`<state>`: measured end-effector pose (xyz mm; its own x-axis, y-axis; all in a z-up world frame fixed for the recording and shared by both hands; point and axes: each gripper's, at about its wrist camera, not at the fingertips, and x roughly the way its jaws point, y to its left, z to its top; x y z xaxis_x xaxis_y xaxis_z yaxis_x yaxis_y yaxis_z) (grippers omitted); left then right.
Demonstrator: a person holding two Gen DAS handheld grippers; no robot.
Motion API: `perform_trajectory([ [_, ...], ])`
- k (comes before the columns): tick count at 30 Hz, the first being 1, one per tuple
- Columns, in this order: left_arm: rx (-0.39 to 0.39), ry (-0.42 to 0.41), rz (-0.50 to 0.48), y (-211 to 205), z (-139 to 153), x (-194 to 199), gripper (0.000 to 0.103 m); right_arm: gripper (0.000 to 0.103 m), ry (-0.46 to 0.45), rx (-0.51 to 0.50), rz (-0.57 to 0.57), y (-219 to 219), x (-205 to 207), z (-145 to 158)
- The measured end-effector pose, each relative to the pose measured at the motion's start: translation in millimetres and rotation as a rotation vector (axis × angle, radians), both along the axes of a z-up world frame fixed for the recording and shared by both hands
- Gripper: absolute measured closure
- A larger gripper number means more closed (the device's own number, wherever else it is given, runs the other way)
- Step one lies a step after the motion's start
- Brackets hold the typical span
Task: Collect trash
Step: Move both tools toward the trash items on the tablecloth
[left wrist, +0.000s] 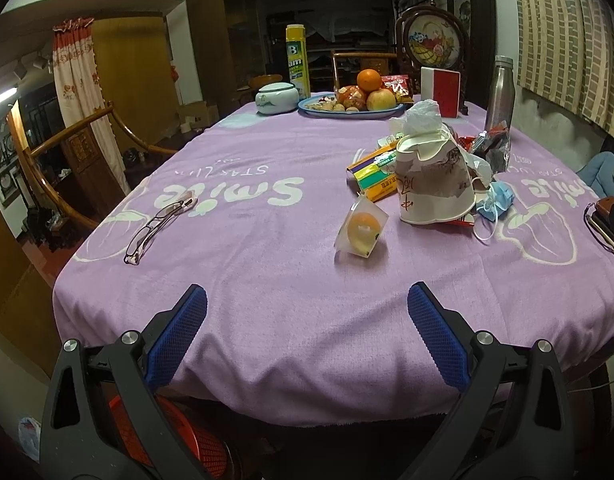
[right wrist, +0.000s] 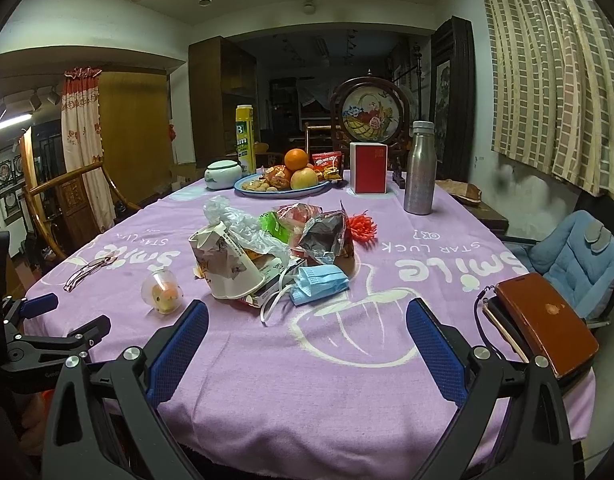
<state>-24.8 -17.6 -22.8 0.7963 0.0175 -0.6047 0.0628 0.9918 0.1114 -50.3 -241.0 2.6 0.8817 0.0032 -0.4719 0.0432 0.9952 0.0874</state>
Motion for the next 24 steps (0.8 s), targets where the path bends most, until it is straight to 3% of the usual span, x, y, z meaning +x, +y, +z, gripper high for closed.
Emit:
perform_trajectory([
  [24,0.006,0.003,0.000,-1.5,-1.7,-0.1,0.006,0.006,-0.004,0.003,0.005,2.3,-1.2,1.8],
])
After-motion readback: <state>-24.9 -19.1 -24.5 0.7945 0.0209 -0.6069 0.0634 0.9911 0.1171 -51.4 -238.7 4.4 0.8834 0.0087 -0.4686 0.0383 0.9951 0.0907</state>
